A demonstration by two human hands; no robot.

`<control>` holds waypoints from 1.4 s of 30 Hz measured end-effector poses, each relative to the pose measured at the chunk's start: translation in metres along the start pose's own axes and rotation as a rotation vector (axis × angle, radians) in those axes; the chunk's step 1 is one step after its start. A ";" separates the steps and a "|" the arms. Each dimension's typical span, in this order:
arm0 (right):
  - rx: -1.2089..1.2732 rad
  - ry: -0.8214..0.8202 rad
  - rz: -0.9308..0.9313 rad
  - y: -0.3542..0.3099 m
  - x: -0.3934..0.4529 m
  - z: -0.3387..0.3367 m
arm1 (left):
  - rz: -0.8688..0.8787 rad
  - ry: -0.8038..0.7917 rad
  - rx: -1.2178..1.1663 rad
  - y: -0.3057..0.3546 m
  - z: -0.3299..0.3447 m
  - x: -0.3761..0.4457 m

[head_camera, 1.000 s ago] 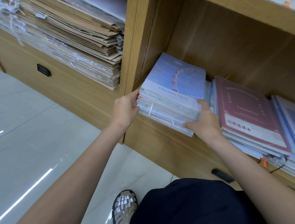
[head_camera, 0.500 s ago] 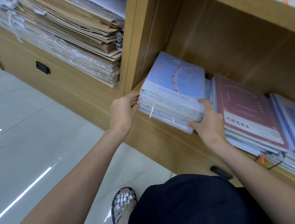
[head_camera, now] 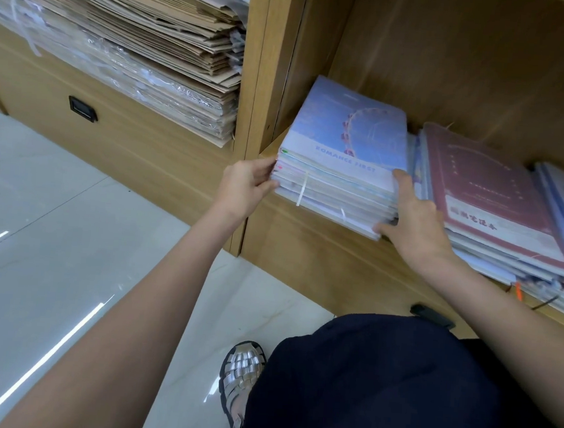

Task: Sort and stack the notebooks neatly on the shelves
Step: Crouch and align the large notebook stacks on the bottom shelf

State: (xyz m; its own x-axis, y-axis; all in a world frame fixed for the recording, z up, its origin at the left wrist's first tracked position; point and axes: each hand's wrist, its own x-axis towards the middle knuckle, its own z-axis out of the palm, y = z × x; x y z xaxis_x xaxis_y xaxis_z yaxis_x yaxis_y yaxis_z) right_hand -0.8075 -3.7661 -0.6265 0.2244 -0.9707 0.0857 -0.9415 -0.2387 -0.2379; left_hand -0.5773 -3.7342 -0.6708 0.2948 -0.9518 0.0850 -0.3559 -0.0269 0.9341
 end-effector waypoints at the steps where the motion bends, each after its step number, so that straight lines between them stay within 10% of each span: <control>1: -0.008 0.004 -0.001 0.000 0.000 0.000 | 0.004 0.007 0.017 0.001 0.000 0.001; 42: 0.422 0.071 0.122 -0.014 -0.006 0.019 | 0.001 0.053 0.060 -0.007 0.007 0.014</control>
State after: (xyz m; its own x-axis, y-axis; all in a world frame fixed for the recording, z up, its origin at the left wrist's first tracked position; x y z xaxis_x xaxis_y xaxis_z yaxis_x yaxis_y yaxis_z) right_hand -0.7910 -3.7572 -0.6418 0.0864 -0.9917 0.0954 -0.7717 -0.1272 -0.6231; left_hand -0.5768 -3.7493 -0.6782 0.3407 -0.9343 0.1052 -0.4082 -0.0462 0.9117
